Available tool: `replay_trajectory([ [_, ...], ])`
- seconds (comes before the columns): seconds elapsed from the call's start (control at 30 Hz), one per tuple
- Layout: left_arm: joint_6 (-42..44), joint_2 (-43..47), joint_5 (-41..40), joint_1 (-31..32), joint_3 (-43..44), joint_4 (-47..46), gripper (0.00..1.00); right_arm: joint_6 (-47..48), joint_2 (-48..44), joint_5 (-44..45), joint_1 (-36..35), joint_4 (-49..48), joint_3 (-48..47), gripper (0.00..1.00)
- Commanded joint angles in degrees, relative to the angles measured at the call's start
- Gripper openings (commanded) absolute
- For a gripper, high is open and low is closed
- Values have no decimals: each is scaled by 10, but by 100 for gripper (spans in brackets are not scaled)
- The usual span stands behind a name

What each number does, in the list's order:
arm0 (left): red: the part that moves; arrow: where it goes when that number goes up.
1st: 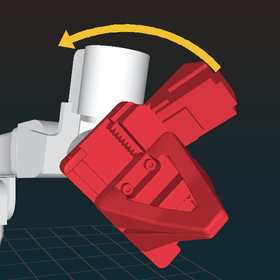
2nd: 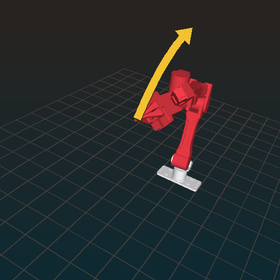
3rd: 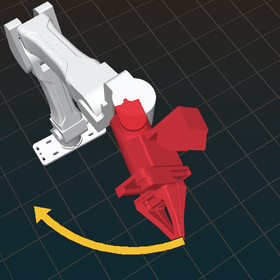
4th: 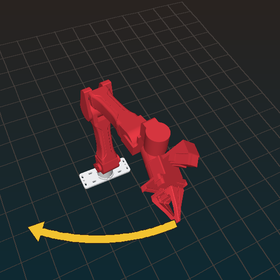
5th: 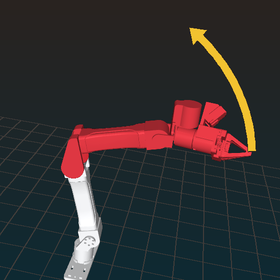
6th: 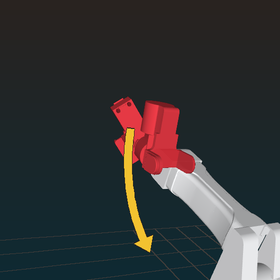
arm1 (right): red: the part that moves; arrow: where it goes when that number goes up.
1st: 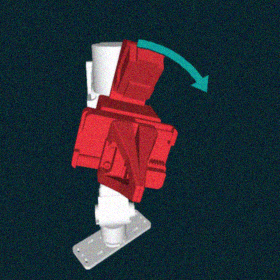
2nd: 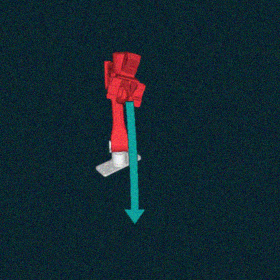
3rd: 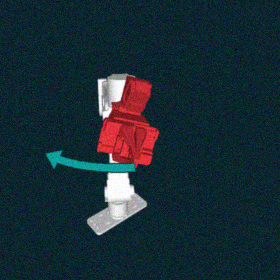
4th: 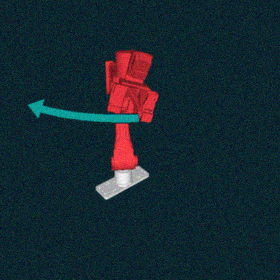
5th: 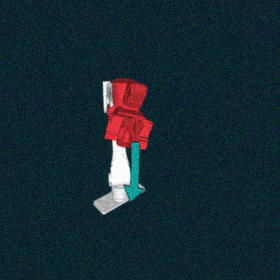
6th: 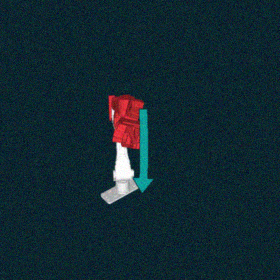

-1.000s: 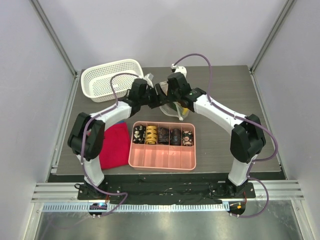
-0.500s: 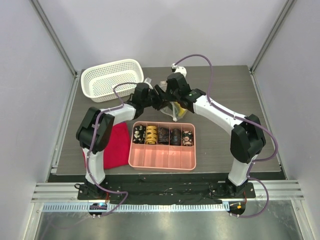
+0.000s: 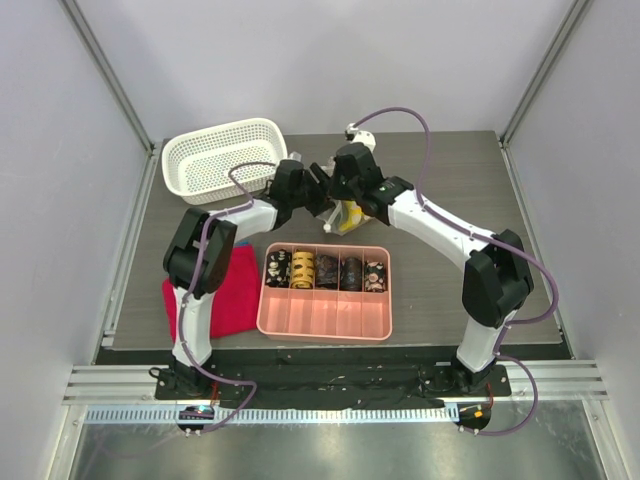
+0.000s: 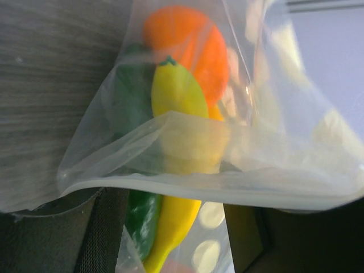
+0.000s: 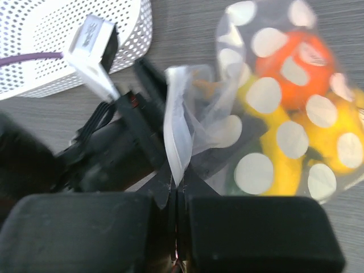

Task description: Open the zip-top bag and remove the fake food

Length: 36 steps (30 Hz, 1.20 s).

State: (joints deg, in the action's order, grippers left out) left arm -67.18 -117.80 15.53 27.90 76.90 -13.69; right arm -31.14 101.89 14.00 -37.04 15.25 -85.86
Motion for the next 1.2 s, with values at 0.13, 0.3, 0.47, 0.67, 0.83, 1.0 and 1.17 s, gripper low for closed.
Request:
replay_trajectory([
  [0.13,34,-71,21,7,94,-77,58,-24,-13,-76,-28,-14,-10,1],
  [0.3,41,-84,49,7,85,-160,50,-17,-14,-78,-27,-14,-14,1],
  [0.47,78,-74,69,8,69,-191,53,0,-19,-73,-25,-13,-10,1],
  [0.67,91,-85,80,8,76,-189,59,2,-23,-78,-21,-12,-9,1],
  [0.83,84,-97,96,8,96,-206,36,7,-30,-58,-18,-11,-2,1],
  [1.0,100,-83,98,8,97,-200,13,5,-33,-45,-6,-7,3,1],
  [1.17,114,-40,86,4,60,-195,5,11,-30,-21,9,2,-5,1],
])
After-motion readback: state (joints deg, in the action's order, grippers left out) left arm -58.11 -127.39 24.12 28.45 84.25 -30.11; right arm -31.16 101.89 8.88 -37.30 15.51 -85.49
